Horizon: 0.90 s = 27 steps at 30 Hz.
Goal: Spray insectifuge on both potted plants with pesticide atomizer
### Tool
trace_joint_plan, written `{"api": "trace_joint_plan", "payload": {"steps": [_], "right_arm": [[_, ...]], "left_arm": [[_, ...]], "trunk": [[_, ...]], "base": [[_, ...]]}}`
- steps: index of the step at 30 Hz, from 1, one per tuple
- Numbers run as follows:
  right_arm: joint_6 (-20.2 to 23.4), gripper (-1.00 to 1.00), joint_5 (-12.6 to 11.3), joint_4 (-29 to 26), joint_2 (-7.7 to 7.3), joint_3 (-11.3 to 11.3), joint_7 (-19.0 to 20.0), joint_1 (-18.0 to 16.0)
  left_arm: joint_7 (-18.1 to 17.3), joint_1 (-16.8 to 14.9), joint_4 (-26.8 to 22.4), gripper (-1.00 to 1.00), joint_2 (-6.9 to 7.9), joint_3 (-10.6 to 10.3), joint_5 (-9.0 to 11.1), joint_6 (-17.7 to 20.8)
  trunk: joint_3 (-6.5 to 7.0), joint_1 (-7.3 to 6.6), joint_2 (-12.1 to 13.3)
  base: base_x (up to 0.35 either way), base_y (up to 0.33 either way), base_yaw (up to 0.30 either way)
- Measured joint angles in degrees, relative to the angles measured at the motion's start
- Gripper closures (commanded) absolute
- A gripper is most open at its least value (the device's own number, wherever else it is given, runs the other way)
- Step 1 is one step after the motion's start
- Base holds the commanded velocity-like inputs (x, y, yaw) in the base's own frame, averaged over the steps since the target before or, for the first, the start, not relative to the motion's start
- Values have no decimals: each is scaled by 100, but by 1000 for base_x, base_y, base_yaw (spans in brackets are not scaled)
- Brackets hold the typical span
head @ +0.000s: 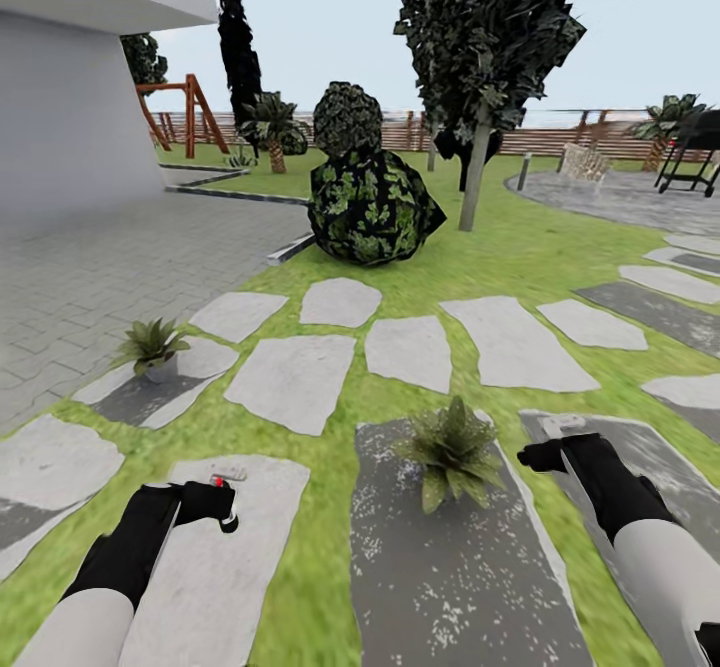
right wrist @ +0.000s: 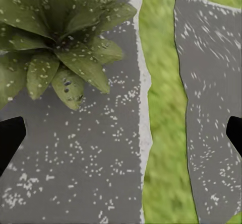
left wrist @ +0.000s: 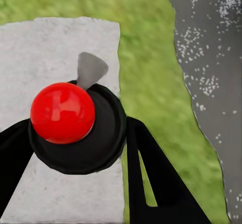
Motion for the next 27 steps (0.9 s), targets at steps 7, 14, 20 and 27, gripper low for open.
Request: {"api": "trace_joint_plan", "payload": {"steps": [7,14,20,27], "right_arm": [[-2,-100,-1,0,-1,1,1,1],[-3,-100,-1,0,-1,1,1,2],[-3,-100,-1,0,-1,1,1,2],[-3,-100,-1,0,-1,1,1,2]], "left_arm": [[-1,-1,-1,100,-1,1,-2,3],[-1,-1,-4,100,1,1,-2,3],[-1,-1,-6,100,7,6,-6,1],[2,-1,-5,100,7,6,-9,-3]], "trunk": [[28,0,0],[57,0,0],[81,0,0],[114,-1,0]], "base": [[0,150,286],[0,298,286],[0,303,278],[64,303,263]]}}
